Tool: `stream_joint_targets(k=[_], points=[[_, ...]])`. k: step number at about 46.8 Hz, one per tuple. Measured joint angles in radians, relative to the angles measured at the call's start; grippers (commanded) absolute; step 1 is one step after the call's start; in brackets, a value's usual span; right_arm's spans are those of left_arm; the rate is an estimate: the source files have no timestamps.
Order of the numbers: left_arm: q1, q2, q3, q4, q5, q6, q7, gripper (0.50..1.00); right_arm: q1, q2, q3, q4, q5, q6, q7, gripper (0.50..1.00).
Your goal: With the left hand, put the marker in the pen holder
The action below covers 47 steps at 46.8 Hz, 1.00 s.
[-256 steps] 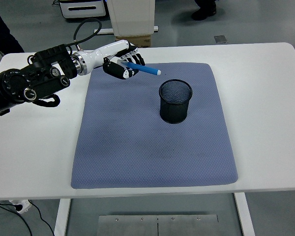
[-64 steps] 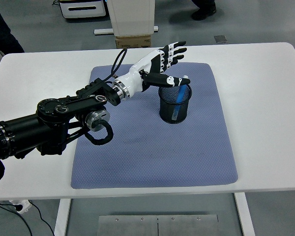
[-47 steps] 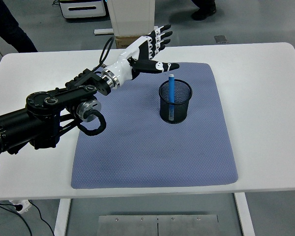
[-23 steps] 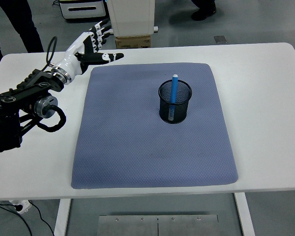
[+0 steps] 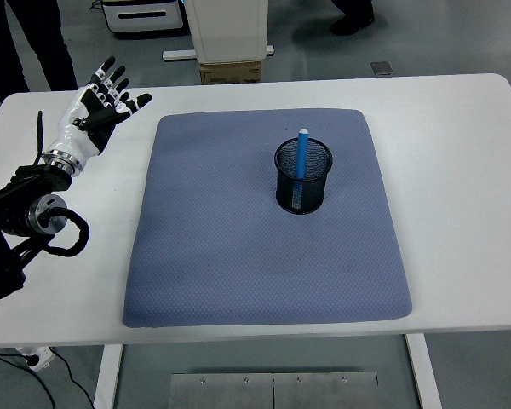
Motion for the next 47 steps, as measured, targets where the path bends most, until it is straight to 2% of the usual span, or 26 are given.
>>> stream_joint_targets(k=[7,21,47], points=[[0.025,-0.004,-0.018,0.024,-0.058,-0.044,0.0,1.0,0.0,0.0,0.0,0.0,0.0,0.0,0.0,1.0],[0.069,-0.01,-0.035,0.073,-0.085,-0.07,-0.001,1.0,0.0,0.0,0.0,0.0,0.0,0.0,0.0,1.0],[0.091,-0.011,-0.069,0.074,-0.085,-0.073,-0.003,1.0,0.003,0.0,0.001,0.01,0.001,0.004,-0.001,1.0]])
